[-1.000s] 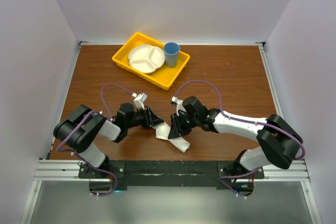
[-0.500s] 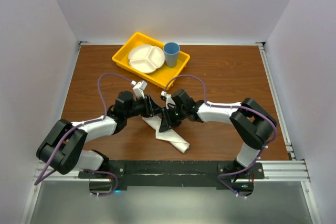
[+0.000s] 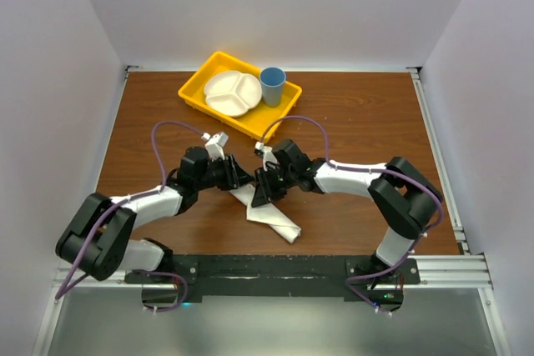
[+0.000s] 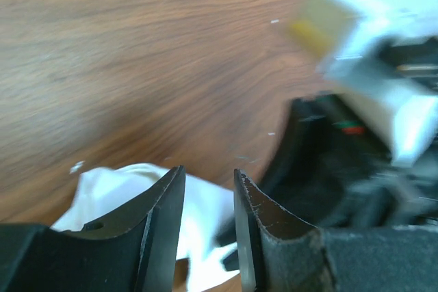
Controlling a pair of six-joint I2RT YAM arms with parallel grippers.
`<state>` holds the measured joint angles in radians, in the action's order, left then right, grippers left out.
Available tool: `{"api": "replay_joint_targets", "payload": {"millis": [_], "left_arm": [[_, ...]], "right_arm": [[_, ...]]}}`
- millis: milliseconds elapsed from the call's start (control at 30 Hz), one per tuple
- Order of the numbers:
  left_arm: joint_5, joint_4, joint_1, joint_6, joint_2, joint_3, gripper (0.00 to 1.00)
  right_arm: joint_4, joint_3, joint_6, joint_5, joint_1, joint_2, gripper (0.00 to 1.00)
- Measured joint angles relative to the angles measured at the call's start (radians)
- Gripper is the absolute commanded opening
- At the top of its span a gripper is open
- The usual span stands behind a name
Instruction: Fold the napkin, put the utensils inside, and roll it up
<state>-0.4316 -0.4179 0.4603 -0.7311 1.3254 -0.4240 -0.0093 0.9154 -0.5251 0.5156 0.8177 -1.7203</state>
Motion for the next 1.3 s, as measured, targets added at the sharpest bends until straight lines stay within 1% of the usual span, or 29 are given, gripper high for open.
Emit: {"api": "replay_joint_targets", "payload": {"millis": [133,233,400,567,700,833,933,967,1033,1067,1133,1167,1233,1267,1300], "left_arm": [[0.004,-0.028,-0.020,0.021,0.079,0.021,0.39],[0.005,-0.043,-0.028,0.045,0.134,0.026,0.39],[0.004,-0.055,-0.028,0.073,0.136,0.024,0.39],[0.005,-0.031,-0.028,0.089,0.100,0.019,0.39],[0.006,0.009,-0.028,0.093,0.052,0.001,0.39],[0.012,0.068,-0.028,0.097,-0.010,-0.031,0.40],[0.018,0.116,-0.028,0.097,-0.079,-0.054,0.40],[0.018,0.127,-0.028,0.097,-0.099,-0.056,0.41],[0.020,0.157,-0.028,0.095,-0.153,-0.058,0.41],[0.020,0.173,-0.028,0.095,-0.177,-0.058,0.41],[0.022,0.213,-0.028,0.091,-0.232,-0.058,0.41],[0.024,0.229,-0.028,0.089,-0.255,-0.058,0.42],[0.033,0.277,-0.028,0.088,-0.316,-0.058,0.43],[0.040,0.296,-0.028,0.088,-0.343,-0.058,0.43],[0.050,0.322,-0.028,0.087,-0.378,-0.058,0.43]], "right_arm": [[0.006,-0.013,0.003,-0.002,0.000,0.021,0.24],[0.011,-0.055,0.006,-0.001,0.000,0.043,0.24],[-0.009,-0.098,0.008,-0.006,0.000,0.089,0.26],[-0.058,-0.150,0.013,-0.029,0.000,0.238,0.27],[-0.053,-0.237,0.004,-0.046,0.000,0.334,0.27],[-0.059,-0.332,-0.014,-0.061,0.000,0.353,0.27],[-0.059,-0.346,-0.026,-0.061,0.000,0.360,0.29],[-0.059,-0.346,-0.027,-0.062,0.000,0.367,0.31],[-0.079,-0.343,-0.024,-0.079,0.000,0.386,0.42],[-0.098,-0.339,-0.021,-0.090,0.000,0.398,0.55],[-0.153,-0.319,-0.005,-0.123,0.000,0.428,0.65],[-0.178,-0.307,0.008,-0.139,0.000,0.444,0.69],[-0.225,-0.264,0.043,-0.169,0.000,0.460,0.71],[-0.256,-0.232,0.068,-0.190,0.000,0.456,0.80],[-0.291,-0.197,0.089,-0.204,0.000,0.443,0.83]]}}
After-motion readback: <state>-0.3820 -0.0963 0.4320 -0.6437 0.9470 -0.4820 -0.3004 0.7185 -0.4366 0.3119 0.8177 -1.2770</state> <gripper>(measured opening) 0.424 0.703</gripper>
